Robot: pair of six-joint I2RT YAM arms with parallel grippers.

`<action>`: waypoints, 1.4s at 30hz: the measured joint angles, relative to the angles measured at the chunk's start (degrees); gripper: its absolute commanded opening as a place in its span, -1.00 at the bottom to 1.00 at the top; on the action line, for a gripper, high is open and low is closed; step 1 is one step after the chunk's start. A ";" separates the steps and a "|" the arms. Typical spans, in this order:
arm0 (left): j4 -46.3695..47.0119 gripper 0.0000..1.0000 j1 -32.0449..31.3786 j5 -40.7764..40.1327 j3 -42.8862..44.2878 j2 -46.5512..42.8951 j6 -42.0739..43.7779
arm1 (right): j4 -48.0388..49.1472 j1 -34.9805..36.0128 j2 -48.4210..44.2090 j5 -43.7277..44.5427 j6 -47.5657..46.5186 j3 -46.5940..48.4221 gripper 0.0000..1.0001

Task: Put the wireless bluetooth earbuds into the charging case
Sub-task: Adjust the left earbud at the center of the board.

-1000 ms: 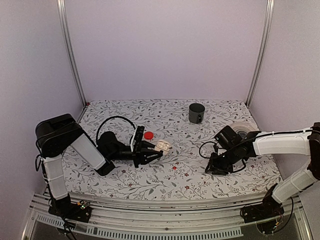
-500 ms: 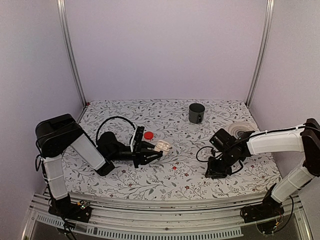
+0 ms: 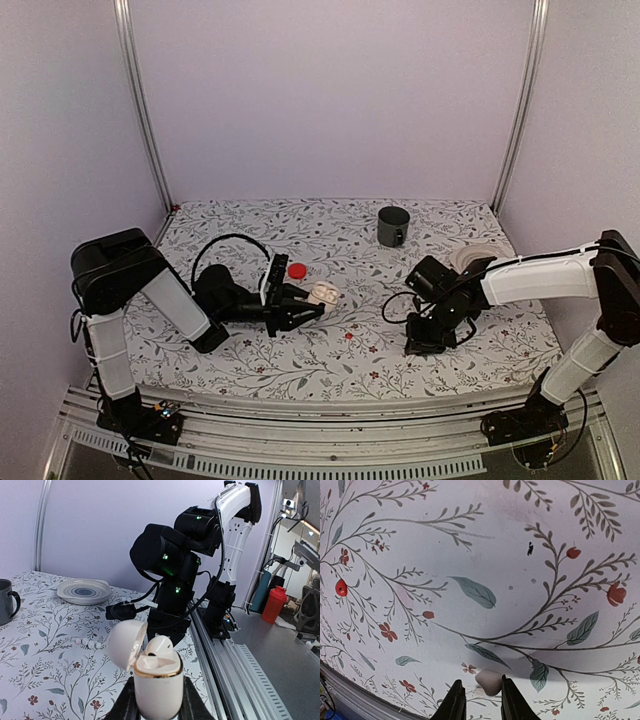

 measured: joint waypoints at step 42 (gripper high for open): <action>0.02 -1.00 0.00 -0.68 -0.02 -0.66 0.00 | -8.31 3.85 5.75 7.74 -16.81 8.07 -0.32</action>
